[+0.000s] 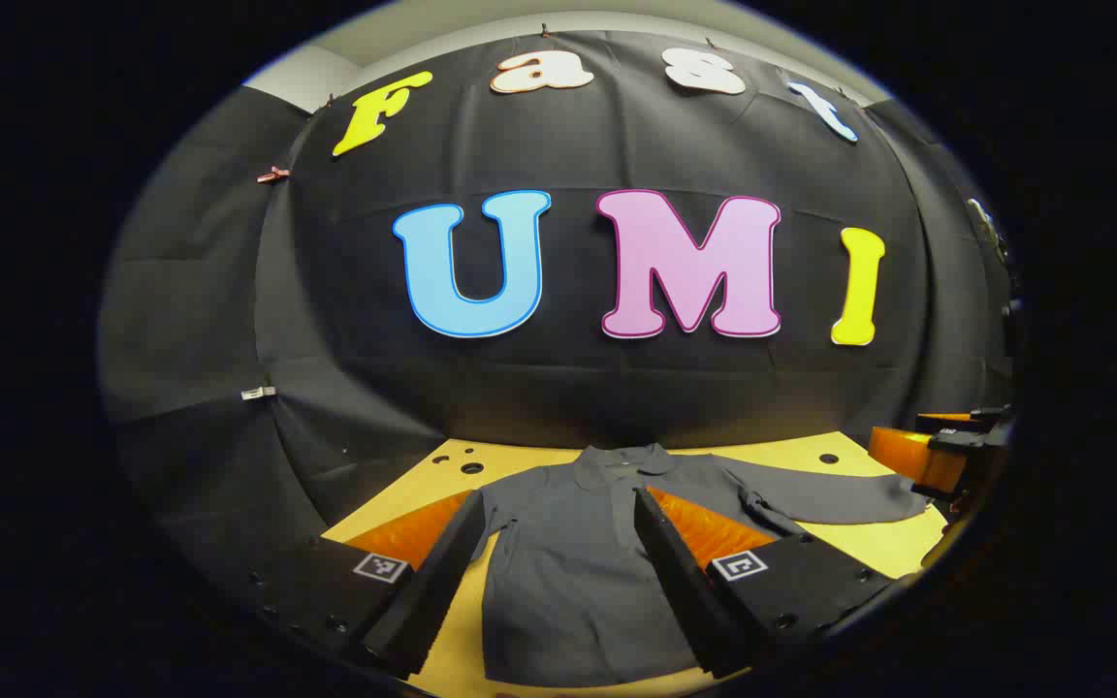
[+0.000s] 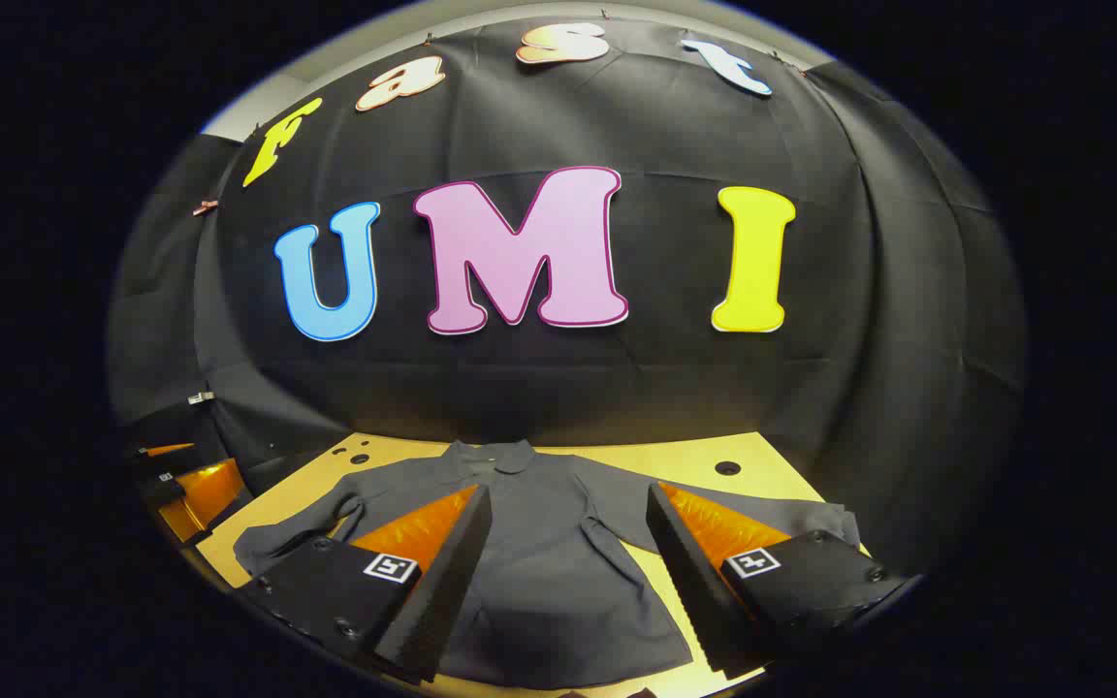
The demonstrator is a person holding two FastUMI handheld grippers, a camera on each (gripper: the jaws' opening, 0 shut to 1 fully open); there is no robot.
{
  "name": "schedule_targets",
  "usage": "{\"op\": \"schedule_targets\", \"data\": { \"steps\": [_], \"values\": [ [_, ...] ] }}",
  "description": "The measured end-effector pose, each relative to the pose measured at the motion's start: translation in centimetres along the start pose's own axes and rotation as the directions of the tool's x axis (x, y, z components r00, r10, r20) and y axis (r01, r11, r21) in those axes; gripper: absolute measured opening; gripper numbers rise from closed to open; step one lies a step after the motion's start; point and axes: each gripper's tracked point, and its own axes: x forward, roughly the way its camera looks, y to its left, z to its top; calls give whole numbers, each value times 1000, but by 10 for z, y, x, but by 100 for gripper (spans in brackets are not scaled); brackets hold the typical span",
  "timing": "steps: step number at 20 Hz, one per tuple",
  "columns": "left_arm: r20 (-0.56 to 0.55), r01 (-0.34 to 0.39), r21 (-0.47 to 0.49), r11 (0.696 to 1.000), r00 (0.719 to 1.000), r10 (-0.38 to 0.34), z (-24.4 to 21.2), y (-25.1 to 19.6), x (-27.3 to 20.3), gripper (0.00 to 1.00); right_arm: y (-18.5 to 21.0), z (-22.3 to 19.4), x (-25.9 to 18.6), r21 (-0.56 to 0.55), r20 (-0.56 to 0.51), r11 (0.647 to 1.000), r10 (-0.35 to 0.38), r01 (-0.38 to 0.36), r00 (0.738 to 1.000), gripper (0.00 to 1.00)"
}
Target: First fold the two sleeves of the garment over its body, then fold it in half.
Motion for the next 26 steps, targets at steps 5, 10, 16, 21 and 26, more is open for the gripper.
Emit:
{"op": "schedule_targets", "data": {
  "steps": [5, 10, 16, 21, 26],
  "values": [
    [-36, -11, 1, 1000, 999, 12, -6, -5, 17, 98, -10, -14, 14, -14, -41, 999, 28, -29, 999, 99],
    [-86, -14, -23, 1000, 996, 12, -28, -11, 18, 97, -16, -28, 27, -26, -62, 999, 40, -42, 997, 99],
    [-133, -26, -49, 998, 991, 19, -43, -15, 23, 98, -31, -39, 38, -16, -101, 1000, 2, -3, 995, 99],
    [-165, -17, -48, 999, 986, 9, -52, -19, 26, 98, -50, -45, 47, -3, -130, 999, -42, 42, 991, 99],
    [-177, 3, -15, 1000, 984, -6, -61, -25, 26, 98, -86, -57, 57, -17, -162, 994, -108, 107, 981, 99]
  ]
}}
